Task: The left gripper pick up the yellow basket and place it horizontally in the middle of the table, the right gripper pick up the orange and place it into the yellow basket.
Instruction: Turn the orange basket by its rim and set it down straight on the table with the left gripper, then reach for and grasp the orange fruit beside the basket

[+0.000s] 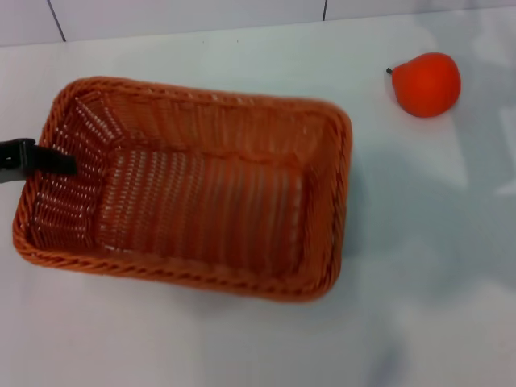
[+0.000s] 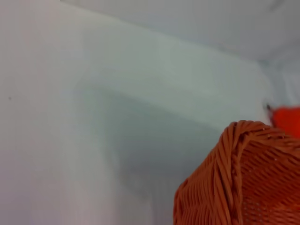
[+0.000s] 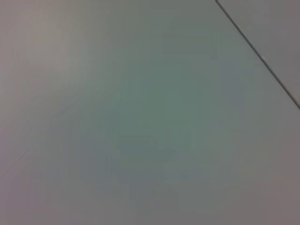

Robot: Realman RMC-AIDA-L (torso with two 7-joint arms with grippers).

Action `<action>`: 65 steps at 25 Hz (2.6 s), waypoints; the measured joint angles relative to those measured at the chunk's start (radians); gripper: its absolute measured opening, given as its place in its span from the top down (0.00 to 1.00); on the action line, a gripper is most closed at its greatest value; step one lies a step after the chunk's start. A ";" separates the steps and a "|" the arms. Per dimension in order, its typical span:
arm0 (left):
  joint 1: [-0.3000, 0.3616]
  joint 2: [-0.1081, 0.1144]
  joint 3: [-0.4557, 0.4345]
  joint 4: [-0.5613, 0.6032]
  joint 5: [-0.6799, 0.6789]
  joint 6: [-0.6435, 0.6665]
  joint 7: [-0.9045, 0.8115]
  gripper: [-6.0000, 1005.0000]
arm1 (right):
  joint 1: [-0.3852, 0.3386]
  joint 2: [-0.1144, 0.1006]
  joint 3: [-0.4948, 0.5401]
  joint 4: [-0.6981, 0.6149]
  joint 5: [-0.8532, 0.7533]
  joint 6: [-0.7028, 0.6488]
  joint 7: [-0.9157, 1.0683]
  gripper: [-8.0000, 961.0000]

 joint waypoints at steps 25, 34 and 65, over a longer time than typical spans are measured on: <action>0.051 -0.010 -0.042 -0.249 -0.157 -0.291 -0.042 0.83 | 0.005 0.000 0.003 -0.007 0.000 0.027 0.001 0.06; 0.058 -0.005 -0.039 -0.262 -0.180 -0.291 -0.028 0.62 | 0.009 -0.001 -0.008 -0.010 -0.003 0.027 0.000 0.06; 0.194 -0.006 -0.087 -0.833 -1.280 -0.187 1.606 0.28 | -0.013 -0.197 -0.297 -0.737 -1.626 0.083 1.311 0.06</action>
